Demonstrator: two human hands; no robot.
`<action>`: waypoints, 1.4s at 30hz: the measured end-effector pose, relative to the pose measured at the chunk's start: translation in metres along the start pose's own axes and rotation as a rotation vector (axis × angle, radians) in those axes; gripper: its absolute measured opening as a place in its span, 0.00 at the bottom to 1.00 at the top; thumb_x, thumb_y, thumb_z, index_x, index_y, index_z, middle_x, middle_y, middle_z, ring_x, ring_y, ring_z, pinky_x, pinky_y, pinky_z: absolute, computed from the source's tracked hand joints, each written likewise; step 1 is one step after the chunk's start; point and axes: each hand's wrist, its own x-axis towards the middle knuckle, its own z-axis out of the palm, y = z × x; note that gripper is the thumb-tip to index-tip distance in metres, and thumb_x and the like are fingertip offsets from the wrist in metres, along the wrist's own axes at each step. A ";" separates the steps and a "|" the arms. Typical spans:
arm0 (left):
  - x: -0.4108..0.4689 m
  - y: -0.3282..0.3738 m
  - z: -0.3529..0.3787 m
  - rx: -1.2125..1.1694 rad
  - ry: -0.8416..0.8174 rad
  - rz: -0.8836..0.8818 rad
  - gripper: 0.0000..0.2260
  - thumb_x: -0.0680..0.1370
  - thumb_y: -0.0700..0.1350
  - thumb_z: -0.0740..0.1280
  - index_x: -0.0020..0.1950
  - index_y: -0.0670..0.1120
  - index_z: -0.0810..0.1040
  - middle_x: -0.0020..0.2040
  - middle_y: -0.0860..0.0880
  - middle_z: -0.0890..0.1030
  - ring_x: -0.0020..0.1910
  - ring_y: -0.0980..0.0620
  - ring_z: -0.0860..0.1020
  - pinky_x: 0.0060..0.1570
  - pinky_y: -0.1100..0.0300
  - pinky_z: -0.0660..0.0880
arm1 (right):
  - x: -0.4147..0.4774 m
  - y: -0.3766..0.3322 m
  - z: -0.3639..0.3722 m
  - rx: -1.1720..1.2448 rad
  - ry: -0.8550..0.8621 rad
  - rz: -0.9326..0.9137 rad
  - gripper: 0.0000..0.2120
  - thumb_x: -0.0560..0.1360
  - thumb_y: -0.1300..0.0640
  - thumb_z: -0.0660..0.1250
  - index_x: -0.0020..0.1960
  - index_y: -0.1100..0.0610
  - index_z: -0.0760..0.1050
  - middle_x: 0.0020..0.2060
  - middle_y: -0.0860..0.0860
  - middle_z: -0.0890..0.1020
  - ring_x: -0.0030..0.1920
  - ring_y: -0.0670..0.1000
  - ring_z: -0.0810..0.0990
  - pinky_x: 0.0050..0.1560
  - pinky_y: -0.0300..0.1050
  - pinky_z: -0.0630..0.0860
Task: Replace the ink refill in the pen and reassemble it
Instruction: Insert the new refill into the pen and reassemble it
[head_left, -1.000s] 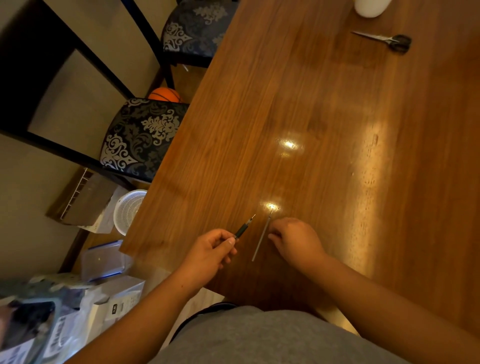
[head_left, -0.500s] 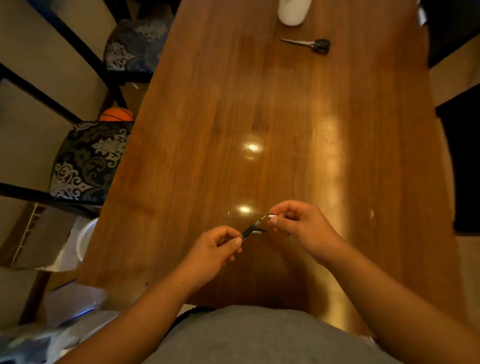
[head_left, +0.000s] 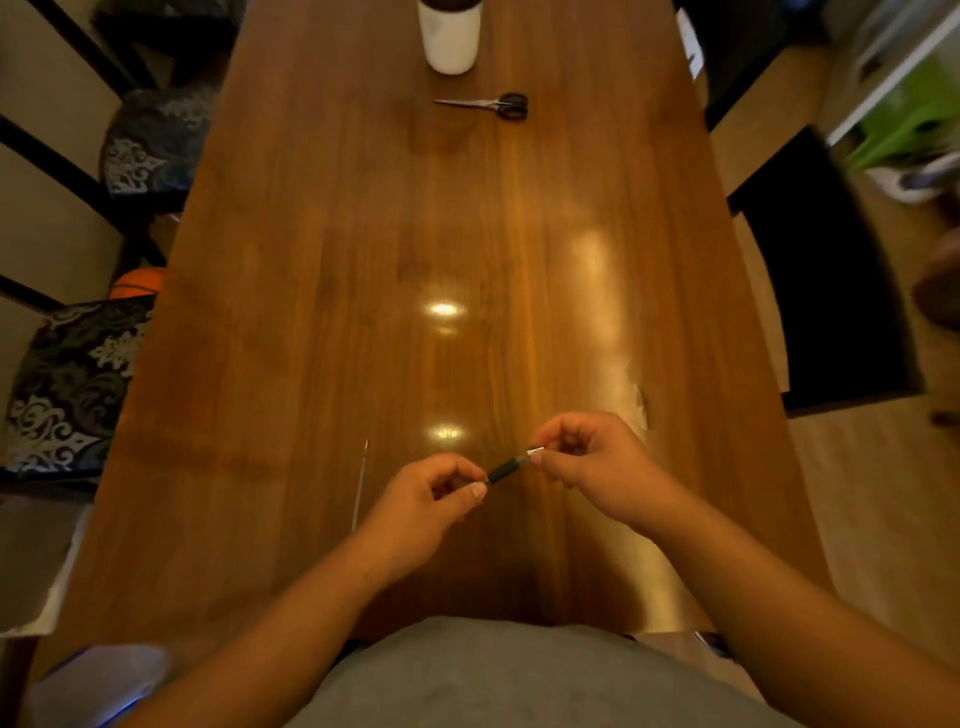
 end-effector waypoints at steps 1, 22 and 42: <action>0.001 0.003 0.004 0.023 0.011 0.018 0.05 0.77 0.41 0.69 0.49 0.50 0.81 0.39 0.50 0.79 0.35 0.59 0.75 0.35 0.69 0.73 | -0.002 0.000 -0.003 0.002 -0.004 0.008 0.10 0.72 0.63 0.72 0.38 0.50 0.81 0.26 0.45 0.79 0.28 0.44 0.74 0.28 0.36 0.70; 0.007 0.041 0.038 -0.117 -0.079 0.021 0.08 0.81 0.42 0.62 0.50 0.46 0.81 0.38 0.52 0.83 0.35 0.57 0.77 0.34 0.65 0.73 | -0.013 -0.009 -0.035 0.324 0.001 -0.058 0.10 0.67 0.50 0.75 0.47 0.51 0.83 0.32 0.52 0.80 0.29 0.46 0.76 0.28 0.36 0.71; -0.001 0.038 0.035 -0.119 -0.088 0.013 0.07 0.81 0.42 0.62 0.53 0.44 0.80 0.40 0.51 0.83 0.36 0.56 0.77 0.36 0.64 0.73 | -0.018 -0.010 -0.029 0.301 0.022 -0.057 0.02 0.72 0.57 0.72 0.42 0.52 0.84 0.31 0.52 0.81 0.29 0.46 0.74 0.27 0.35 0.70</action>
